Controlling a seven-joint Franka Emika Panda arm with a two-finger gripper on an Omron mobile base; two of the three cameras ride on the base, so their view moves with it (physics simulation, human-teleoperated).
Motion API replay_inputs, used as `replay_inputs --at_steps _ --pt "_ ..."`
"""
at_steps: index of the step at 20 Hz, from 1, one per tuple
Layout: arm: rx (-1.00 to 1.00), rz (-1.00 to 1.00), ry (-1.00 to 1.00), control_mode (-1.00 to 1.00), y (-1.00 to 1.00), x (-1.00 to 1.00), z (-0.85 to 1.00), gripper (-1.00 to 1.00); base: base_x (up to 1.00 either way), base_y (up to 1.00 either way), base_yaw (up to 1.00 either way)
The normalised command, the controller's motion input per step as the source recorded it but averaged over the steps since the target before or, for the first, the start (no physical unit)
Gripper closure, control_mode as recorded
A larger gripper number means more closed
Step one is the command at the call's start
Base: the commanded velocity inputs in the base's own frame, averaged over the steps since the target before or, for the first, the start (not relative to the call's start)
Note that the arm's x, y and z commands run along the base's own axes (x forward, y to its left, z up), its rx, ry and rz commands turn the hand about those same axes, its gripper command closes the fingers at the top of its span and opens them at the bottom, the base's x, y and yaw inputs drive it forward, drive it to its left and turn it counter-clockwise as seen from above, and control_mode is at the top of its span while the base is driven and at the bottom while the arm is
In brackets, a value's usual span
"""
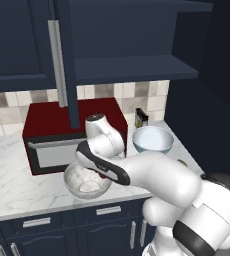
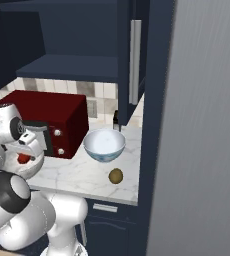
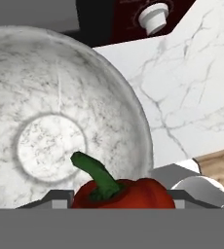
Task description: Pick both bowls and place them on the counter. Then place the bell pepper in one bowl and place the potato in the other bowl.
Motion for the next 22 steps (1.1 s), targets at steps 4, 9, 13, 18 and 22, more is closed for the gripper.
replay_inputs --at_steps 4,9,13,18,22 --pt "0.00 0.05 0.02 -1.00 0.21 0.00 -0.14 1.00 0.00 0.00 0.00" --pt "0.00 0.03 0.04 -1.00 0.24 0.00 -0.10 1.00 0.00 0.00 0.00" --pt "0.00 0.02 0.04 -1.00 0.14 0.03 -0.01 1.00 0.00 0.00 0.00" --pt "0.00 0.02 0.03 -1.00 0.05 0.02 -0.13 1.00 0.00 0.00 0.00" --pt "0.00 0.02 0.03 -1.00 0.05 0.00 -0.17 1.00 0.00 0.00 0.00"
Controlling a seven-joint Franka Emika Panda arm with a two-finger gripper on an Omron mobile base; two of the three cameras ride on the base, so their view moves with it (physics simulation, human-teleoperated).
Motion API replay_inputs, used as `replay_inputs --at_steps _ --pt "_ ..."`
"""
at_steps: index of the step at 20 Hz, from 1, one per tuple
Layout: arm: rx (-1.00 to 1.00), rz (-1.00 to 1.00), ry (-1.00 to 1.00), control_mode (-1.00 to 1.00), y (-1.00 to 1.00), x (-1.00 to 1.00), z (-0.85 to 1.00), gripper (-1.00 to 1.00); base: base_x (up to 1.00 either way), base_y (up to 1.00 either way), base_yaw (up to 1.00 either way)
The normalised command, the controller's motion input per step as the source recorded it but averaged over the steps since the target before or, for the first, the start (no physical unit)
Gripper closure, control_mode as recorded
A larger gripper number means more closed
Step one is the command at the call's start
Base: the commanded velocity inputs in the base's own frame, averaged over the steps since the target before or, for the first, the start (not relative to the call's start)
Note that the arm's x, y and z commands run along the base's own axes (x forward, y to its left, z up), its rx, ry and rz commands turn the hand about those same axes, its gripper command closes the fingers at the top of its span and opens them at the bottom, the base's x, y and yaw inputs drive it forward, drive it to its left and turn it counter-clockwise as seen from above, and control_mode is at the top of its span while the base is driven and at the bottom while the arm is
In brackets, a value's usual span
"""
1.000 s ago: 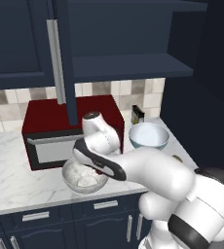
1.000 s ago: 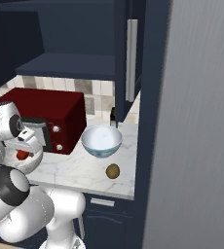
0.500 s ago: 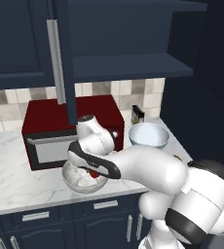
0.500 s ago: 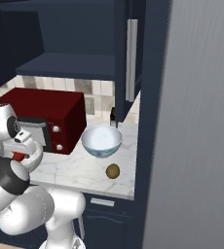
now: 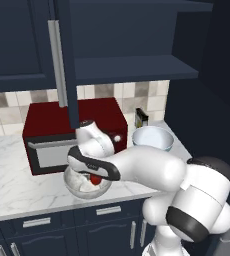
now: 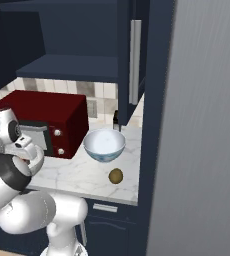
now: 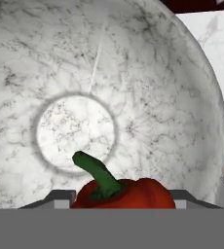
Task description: Pick both bowls and place them on the counter. Then place the bell pepper in one bowl and place the potato in the other bowl.
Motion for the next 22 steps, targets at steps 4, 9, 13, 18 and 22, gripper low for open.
replay_inputs --at_steps 4,9,13,18,22 --pt "0.00 0.02 0.01 -1.00 0.05 0.00 -0.20 1.00 0.00 0.00 0.00" --pt "0.00 0.03 0.00 -1.00 0.02 0.00 -0.23 1.00 0.00 0.00 0.00" --pt "0.00 0.02 0.00 -1.00 0.02 0.00 -0.22 1.00 0.00 0.00 0.00" --pt "0.00 0.01 0.00 -1.00 0.02 0.00 -0.11 -1.00 0.00 0.00 0.00" --pt "0.00 0.00 0.00 -1.00 0.01 0.00 0.09 -1.00 0.00 0.00 0.00"
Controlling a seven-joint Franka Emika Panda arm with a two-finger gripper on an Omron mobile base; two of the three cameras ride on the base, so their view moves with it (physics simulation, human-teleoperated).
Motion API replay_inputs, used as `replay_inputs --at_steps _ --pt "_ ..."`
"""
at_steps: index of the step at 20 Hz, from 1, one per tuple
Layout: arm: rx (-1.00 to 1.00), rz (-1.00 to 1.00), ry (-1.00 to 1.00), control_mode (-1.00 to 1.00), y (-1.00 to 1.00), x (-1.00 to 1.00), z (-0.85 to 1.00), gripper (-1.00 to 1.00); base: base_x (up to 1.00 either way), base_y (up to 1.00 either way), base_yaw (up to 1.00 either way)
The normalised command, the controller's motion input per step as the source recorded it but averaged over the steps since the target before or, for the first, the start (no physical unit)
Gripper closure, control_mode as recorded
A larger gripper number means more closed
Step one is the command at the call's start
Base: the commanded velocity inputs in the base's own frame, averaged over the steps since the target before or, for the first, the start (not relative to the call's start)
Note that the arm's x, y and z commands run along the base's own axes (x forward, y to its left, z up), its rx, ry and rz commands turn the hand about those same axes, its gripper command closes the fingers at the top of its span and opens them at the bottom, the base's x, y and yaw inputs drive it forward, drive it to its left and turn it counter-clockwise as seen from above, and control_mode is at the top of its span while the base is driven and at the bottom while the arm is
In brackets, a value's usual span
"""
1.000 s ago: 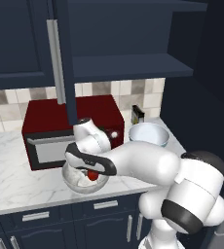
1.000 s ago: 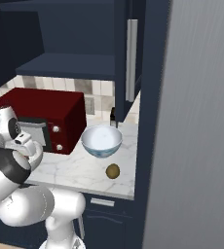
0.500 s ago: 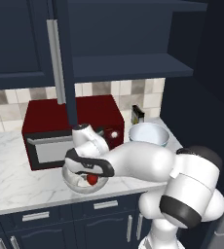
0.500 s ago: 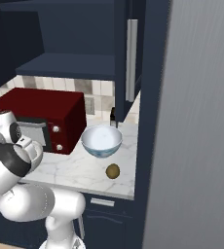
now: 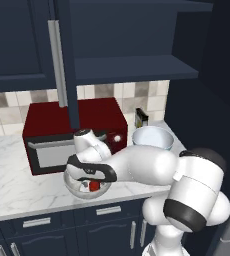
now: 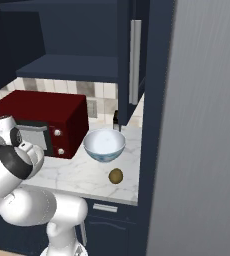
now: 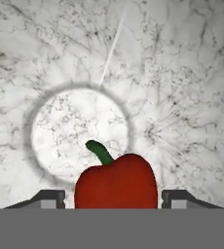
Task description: Pick both bowls and place them on the counter. Then place the bell pepper in one bowl and place the potato in the other bowl.
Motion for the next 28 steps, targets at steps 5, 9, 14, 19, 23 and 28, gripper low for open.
replay_inputs --at_steps 5,9,14,19,23,28 --pt "0.00 0.00 0.00 -1.00 0.00 0.00 0.36 -1.00 0.00 0.00 0.00" --pt "0.00 0.00 0.00 -1.00 0.00 0.00 0.37 -1.00 0.00 0.00 0.00" --pt "0.00 0.00 0.00 -1.00 -0.08 0.00 0.22 -1.00 0.00 0.00 0.00" --pt "0.01 0.00 0.00 -1.00 -0.26 0.00 0.00 -1.00 0.00 0.00 0.00" --pt "0.03 0.00 0.00 -1.00 -0.30 0.00 0.27 -1.00 0.00 0.00 0.00" --pt "0.02 0.00 0.00 -1.00 -0.39 0.00 0.11 -1.00 0.00 0.00 0.00"
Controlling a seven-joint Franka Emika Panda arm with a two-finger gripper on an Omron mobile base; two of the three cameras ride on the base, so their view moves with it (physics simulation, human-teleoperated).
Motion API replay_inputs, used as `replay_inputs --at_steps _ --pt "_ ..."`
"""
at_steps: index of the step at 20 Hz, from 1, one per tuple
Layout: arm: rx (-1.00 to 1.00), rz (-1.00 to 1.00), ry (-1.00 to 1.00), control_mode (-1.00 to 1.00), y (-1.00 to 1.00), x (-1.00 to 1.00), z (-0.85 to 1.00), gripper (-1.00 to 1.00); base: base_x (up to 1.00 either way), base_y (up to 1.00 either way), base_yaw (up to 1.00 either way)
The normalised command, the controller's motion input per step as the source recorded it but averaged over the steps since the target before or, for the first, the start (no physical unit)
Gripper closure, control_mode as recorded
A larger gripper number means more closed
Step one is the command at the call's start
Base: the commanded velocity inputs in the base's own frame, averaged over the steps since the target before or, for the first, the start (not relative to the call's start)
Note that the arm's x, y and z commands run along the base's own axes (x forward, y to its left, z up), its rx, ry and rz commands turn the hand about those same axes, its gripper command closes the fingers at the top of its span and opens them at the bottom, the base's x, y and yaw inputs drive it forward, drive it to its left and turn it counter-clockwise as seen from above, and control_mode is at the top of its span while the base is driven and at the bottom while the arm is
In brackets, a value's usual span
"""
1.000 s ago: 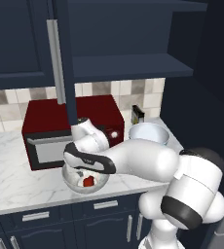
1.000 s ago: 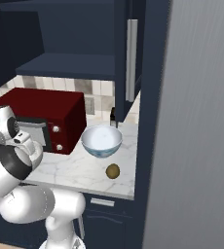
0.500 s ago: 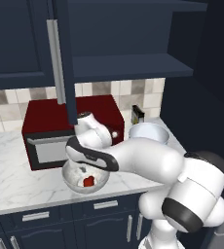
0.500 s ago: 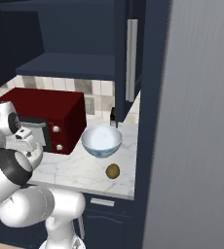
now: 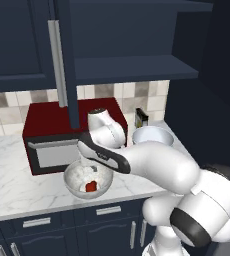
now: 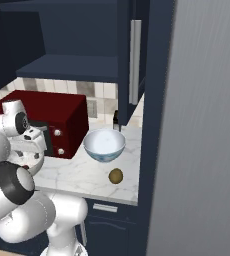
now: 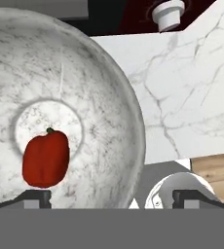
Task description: Pick both bowls and place them on the counter. Then place the bell pepper in one bowl and place the potato in the other bowl.
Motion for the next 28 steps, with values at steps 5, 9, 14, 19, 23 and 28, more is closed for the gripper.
replay_inputs --at_steps 5,9,14,19,23,28 --pt "-0.01 0.00 0.00 -1.00 -0.52 -0.02 0.00 -1.00 0.00 0.00 0.00" --pt "-0.02 -0.04 0.00 -1.00 -0.56 -0.11 0.00 -1.00 0.00 0.00 0.00" --pt "-0.01 -0.07 0.00 -1.00 -0.77 -0.20 0.00 -1.00 0.00 0.00 0.00" --pt "0.00 -0.08 0.00 -1.00 -0.96 -0.20 -0.09 -1.00 0.00 0.00 0.00" --pt "-0.09 -0.02 0.03 -1.00 -0.74 -0.01 -0.30 -1.00 0.00 0.00 0.00" --pt "-0.03 0.01 0.00 -1.00 -0.95 0.08 -0.28 -1.00 0.00 0.00 0.00"
